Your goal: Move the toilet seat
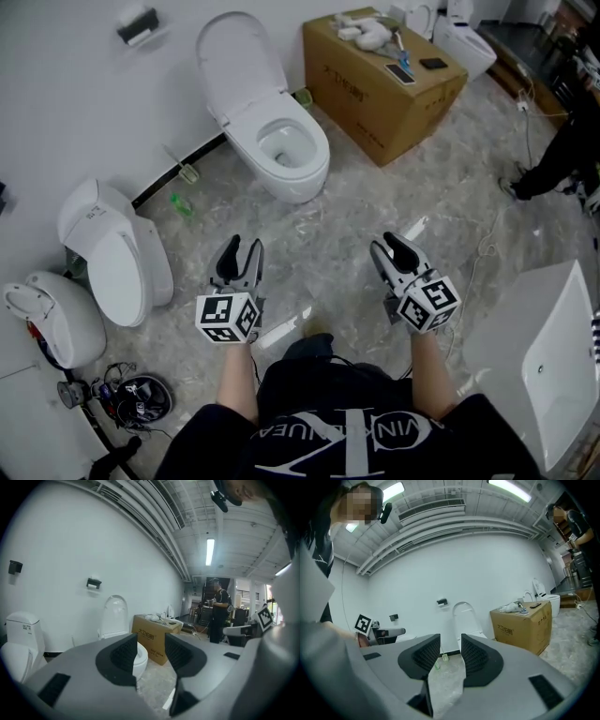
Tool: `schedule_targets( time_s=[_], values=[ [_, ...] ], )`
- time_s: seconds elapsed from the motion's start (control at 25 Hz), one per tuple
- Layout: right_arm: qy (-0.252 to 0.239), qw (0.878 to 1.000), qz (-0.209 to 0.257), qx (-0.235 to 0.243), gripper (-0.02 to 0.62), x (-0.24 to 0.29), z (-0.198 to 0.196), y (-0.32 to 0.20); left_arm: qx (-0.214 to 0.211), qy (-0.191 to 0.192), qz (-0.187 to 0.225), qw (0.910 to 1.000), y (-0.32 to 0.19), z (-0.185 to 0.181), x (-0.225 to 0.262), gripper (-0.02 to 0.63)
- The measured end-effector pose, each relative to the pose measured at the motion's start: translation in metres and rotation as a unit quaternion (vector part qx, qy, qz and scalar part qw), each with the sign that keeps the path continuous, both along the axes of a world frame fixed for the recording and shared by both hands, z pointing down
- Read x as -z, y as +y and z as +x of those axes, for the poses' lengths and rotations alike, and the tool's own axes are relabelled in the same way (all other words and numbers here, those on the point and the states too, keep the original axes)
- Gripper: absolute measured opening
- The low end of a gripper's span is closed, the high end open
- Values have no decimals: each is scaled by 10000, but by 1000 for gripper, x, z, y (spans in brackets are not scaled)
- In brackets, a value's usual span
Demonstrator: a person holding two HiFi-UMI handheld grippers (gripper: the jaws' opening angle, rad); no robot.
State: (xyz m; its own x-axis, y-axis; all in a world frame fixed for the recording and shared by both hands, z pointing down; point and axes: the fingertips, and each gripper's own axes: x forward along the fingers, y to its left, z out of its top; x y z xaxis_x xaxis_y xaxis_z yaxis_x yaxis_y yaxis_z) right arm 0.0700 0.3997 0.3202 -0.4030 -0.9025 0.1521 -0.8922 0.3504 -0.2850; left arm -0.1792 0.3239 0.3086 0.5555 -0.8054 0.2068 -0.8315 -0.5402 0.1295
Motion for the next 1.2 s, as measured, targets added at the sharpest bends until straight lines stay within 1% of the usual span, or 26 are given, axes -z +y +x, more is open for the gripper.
schedule_targets(
  time_s=[0.16,0.36,0.52,0.76,1.04,1.2],
  values=[
    [15,10000,-41,28,149,-5,-5,-27,20,12,-33,10000,-26,-4,-4,175],
    [0,9998,-167,81,149,-14,-5,-44,45,-25,-250,9997,-38,-2,-22,178],
    [-13,9996,-226,174,150,-22,0,-66,66,-41,-245,9997,-56,4,-24,179],
    [-37,9977,-272,625,149,-35,-2,-125,248,-115,-255,9993,-101,15,-30,179],
    [106,9920,-522,1146,150,-53,7,-206,324,-279,-460,9980,-157,37,-47,179],
    [177,9876,-751,1369,150,-71,12,-239,500,-210,-698,9961,-183,46,-66,179]
  ],
)
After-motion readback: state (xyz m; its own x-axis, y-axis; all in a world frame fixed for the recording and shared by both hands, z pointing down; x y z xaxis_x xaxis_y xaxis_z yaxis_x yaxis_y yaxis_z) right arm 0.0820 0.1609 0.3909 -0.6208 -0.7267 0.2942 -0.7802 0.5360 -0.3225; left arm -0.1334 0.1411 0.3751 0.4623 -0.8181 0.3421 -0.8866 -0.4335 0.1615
